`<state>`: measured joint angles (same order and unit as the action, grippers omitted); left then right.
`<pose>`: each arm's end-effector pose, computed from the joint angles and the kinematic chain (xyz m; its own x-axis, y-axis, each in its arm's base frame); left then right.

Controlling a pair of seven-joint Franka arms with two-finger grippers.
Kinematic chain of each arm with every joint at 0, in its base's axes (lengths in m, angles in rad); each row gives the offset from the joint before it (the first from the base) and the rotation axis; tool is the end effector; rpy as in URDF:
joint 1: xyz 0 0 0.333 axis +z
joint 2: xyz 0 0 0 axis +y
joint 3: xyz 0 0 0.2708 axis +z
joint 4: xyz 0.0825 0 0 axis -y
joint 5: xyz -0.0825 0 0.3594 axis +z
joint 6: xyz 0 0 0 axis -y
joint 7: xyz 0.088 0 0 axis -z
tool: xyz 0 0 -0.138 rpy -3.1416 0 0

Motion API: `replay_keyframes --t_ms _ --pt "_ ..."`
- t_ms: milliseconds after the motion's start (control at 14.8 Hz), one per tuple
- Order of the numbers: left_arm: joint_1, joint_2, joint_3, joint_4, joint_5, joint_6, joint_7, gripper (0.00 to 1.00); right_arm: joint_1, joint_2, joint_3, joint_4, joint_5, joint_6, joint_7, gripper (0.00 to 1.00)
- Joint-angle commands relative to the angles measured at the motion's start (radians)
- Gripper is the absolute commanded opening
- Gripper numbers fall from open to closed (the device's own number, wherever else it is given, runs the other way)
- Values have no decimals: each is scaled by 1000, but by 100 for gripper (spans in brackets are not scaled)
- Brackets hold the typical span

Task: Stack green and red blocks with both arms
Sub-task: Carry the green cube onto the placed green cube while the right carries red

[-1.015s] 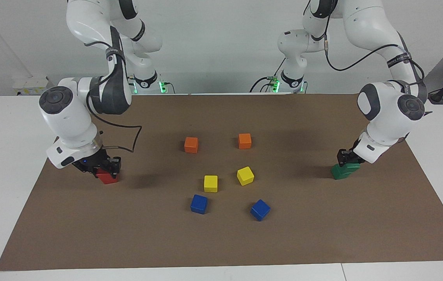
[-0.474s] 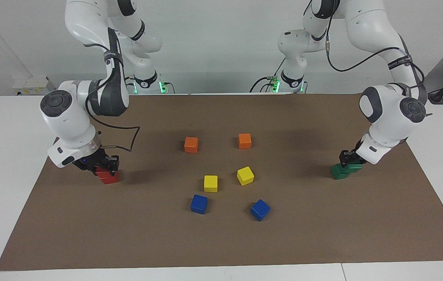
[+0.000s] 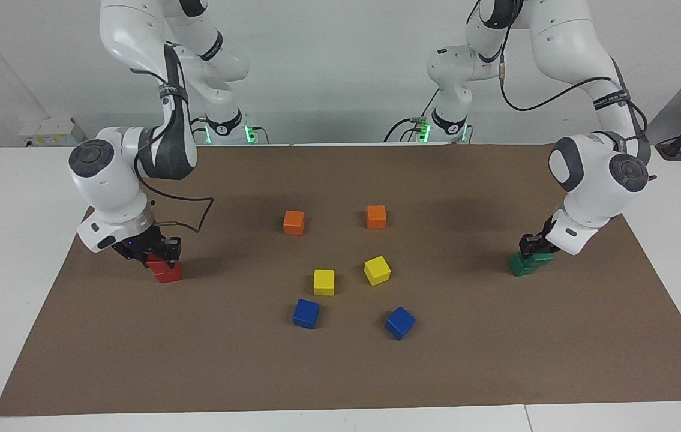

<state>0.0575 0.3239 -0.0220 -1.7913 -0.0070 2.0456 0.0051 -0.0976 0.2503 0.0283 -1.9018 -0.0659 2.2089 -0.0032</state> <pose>0.5924 0.0209 0.3042 0.9970 0.0342 -0.0694 0.0352 -0.9993 0.0134 0.5867 -0.0450 0.3139 0.9980 -0.0280 0.0559 -0.0307 -0.9984 0.0482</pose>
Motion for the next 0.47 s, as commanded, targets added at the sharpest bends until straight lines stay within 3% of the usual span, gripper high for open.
replay_keyframes --t_ms 0,406 --pt "8 -23 -6 -36 -18 24 -14 0 -21 -43 13 -65 5 37 -35 0" --pt "7 -28 -6 -63 -19 51 -14 0 -21 -54 13 -114 5 87 -64 0"
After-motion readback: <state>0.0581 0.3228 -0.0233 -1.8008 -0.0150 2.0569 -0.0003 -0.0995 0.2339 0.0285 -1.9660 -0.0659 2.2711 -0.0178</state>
